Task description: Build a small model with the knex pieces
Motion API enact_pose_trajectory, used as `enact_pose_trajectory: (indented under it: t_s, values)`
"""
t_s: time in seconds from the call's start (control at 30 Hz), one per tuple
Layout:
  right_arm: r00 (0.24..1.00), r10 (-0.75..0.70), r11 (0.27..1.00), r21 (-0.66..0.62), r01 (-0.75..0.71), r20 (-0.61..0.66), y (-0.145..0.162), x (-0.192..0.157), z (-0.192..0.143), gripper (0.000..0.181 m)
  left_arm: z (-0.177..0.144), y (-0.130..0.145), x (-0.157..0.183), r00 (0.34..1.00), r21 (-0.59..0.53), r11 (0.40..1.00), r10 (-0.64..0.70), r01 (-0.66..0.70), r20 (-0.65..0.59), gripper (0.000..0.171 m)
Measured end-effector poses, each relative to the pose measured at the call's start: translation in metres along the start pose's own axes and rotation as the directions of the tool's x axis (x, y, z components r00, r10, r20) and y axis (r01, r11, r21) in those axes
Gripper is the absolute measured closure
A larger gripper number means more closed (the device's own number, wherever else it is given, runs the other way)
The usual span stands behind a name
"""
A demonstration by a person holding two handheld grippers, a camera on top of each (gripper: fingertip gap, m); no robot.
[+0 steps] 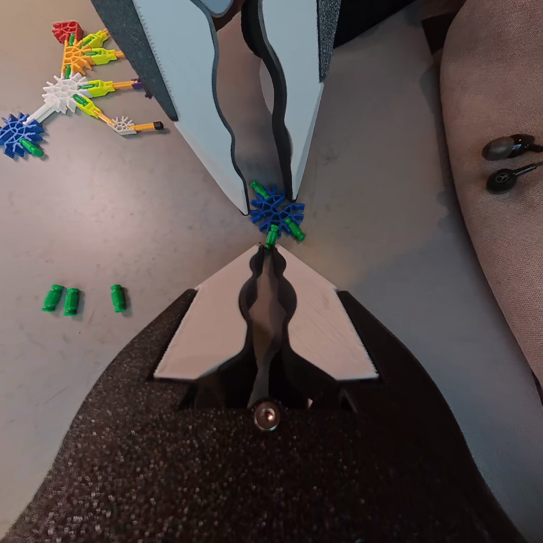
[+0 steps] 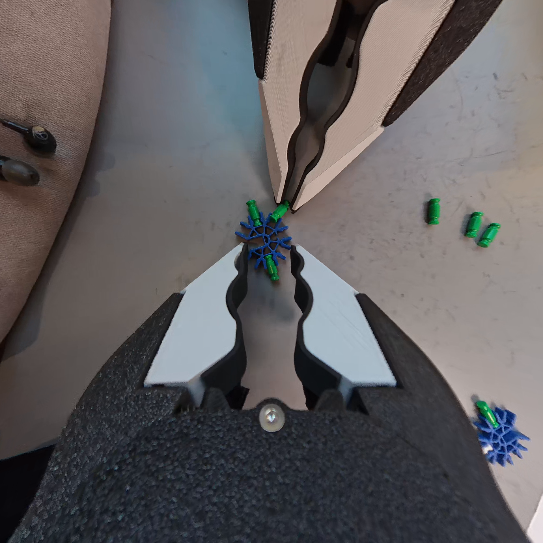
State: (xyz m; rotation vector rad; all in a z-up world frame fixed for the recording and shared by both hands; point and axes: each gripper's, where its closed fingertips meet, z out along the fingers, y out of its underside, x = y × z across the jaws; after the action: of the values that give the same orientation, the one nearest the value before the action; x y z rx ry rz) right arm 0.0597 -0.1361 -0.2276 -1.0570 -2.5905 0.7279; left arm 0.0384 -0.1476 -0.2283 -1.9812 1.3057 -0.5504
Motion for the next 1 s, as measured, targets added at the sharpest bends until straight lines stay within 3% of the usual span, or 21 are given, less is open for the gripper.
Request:
enact_pose_trajectory:
  t_s: [0.27,0.77,1.0]
  values:
    - [0.998,-0.035,0.999,-0.011,0.036,0.058,0.003,-0.001,-0.001,0.154,0.004,-0.003,0.003,1.000,-0.004,1.000,-0.020,0.020,0.002,0.167]
    - [0.998,0.051,0.998,0.027,-0.050,-0.034,0.000,-0.002,-0.009,0.145,0.005,-0.004,0.004,1.000,-0.001,1.000,-0.027,0.027,0.004,0.167]
    - [0.993,0.101,0.995,0.017,-0.100,-0.067,0.009,-0.001,-0.004,0.150,0.006,-0.005,0.004,1.000,0.001,1.000,-0.029,0.029,0.005,0.167]
